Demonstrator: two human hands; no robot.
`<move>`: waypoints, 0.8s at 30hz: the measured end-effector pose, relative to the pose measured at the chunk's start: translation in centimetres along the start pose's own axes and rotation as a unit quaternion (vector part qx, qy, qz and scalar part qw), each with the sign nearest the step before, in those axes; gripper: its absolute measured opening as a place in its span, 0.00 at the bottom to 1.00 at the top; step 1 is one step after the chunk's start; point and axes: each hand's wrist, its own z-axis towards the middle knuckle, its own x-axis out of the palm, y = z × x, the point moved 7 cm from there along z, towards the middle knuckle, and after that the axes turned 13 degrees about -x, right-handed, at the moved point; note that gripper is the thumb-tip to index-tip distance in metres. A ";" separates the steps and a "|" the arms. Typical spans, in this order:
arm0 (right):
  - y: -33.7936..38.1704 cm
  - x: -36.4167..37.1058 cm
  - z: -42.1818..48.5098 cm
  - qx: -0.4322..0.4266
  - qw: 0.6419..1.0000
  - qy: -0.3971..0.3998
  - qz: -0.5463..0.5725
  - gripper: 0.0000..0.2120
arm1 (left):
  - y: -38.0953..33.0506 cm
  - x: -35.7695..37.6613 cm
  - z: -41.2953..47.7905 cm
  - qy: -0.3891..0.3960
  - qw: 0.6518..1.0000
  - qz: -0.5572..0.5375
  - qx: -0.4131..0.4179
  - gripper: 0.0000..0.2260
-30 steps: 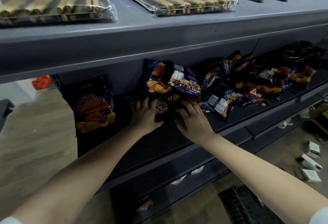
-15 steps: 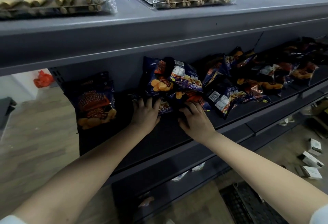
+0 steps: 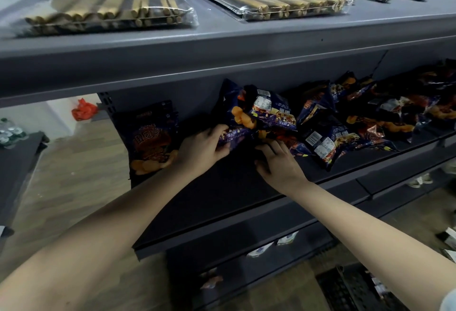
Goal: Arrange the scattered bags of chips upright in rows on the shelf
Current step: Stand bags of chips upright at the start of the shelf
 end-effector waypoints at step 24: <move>3.4 1.7 2.0 0.062 0.872 0.150 0.462 0.20 | 3.6 2.3 -1.4 0.335 0.855 -0.319 -0.236 0.04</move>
